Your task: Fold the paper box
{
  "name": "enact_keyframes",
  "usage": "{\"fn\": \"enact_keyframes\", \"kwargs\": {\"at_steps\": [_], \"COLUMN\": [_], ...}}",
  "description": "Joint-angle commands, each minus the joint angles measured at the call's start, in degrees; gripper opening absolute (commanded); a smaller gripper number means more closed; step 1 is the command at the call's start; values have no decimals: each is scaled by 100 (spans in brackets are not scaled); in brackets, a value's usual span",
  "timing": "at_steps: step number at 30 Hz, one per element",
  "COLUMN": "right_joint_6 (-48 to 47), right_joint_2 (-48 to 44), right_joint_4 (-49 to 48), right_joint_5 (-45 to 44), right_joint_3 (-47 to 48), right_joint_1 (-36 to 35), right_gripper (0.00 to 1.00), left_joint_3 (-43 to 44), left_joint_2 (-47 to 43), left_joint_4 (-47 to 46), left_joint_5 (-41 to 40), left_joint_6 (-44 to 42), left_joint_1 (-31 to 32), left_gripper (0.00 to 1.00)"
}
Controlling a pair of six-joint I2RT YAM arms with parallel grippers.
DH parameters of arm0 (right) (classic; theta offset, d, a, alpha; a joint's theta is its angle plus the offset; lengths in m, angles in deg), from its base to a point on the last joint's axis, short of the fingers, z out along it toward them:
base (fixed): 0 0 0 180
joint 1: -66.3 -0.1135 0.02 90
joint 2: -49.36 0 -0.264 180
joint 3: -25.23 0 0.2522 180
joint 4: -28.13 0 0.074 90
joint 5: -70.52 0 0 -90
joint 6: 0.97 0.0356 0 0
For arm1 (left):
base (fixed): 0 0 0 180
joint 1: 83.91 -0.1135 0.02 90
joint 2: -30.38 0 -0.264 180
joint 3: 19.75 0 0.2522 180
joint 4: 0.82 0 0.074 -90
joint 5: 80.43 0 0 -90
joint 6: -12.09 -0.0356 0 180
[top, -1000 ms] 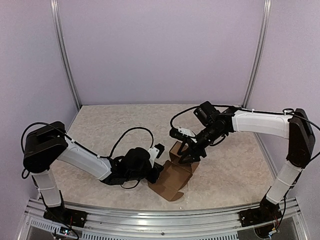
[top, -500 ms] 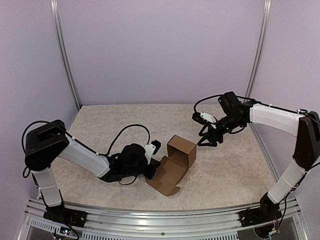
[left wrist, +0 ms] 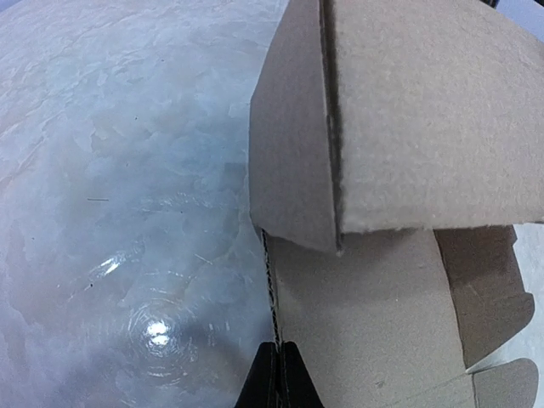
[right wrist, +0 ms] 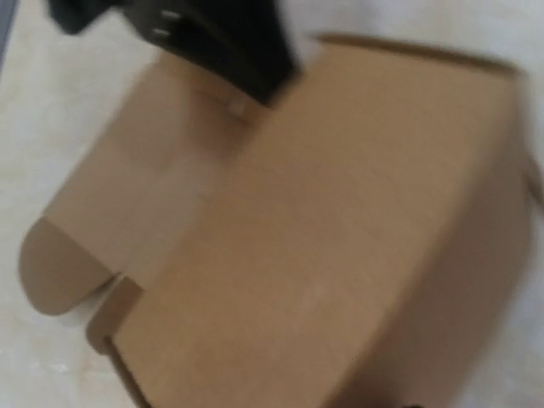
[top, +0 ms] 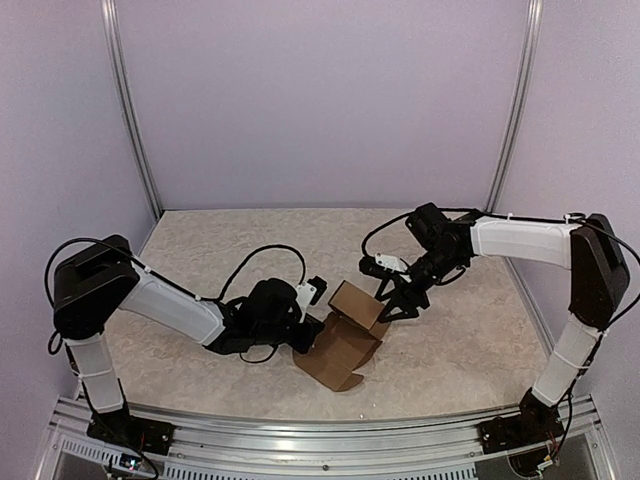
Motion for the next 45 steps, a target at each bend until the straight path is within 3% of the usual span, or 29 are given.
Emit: {"fn": "enact_keyframes", "kwargs": {"at_steps": [1,9,13,15,16,21,29,45], "right_joint_6": [-180,-739,-870,-827,-785,-966,-1178,-320], "right_joint_2": [-287,-670,-673,-628,-615,-789,-1000,-1211], "right_joint_4": [-1,107,-16,-124,-175,-483,-1626,-2541], "right_joint_5": [-266,-818,-1269,-1349,-1333,-1506,-2943,-2740], "right_joint_3": [-244,-562,-646,-685,-705,-1105,-1891,-2557], "right_joint_1": [-372,-727,-734,-743,-763,-1065,-1335,-1405], "right_gripper": [63,69,82,98,99,100,100,100], "left_joint_3": [202,247,197,201,197,188,150,61], "left_joint_2": [250,291,213,201,194,200,149,77], "left_joint_4": [218,287,287,299,292,272,212,44], "left_joint_5": [165,254,334,337,458,592,833,1326], "left_joint_6": [38,5,-103,-91,-81,-48,-222,-189], "left_joint_1": [-13,-79,-109,-144,-163,-209,-233,-228], "left_gripper": [0,0,0,0,0,0,0,2]}}
